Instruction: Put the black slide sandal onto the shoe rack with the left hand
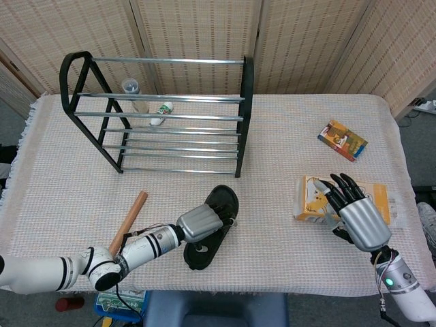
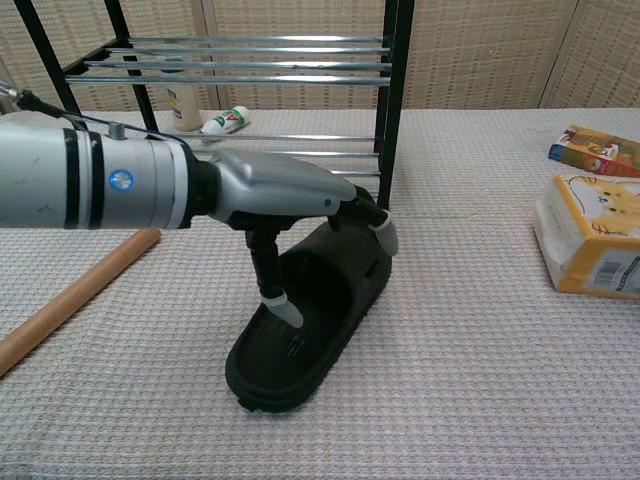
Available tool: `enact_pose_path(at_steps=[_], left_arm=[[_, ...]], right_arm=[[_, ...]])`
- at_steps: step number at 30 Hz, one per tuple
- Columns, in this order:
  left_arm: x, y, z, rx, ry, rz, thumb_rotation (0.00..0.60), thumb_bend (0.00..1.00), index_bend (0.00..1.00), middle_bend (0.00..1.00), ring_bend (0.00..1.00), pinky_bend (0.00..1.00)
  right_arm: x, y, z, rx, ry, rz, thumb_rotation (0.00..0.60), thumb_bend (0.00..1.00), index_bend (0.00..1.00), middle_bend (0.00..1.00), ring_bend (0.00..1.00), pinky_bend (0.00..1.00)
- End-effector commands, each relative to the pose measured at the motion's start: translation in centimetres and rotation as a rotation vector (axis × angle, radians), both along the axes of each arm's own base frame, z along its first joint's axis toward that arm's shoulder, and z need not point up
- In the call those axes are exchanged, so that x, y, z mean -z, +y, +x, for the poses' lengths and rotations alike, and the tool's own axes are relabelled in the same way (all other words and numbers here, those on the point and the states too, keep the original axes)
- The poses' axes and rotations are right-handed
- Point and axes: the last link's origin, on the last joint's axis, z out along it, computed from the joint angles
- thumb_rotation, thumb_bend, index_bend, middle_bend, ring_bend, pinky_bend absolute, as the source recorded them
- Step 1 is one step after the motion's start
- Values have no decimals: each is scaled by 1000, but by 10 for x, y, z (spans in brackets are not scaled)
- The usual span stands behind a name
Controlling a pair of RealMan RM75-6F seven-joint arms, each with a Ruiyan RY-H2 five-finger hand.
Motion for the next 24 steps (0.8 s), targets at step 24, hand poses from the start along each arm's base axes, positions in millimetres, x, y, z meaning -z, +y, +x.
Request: enact_pose_path(at_steps=[24], left_arm=[[14, 4, -16, 140, 409, 263, 381, 171, 334, 307, 49, 241]], right_arm=[[2, -1, -3, 13, -13, 7, 600, 545, 0, 140, 88, 59]])
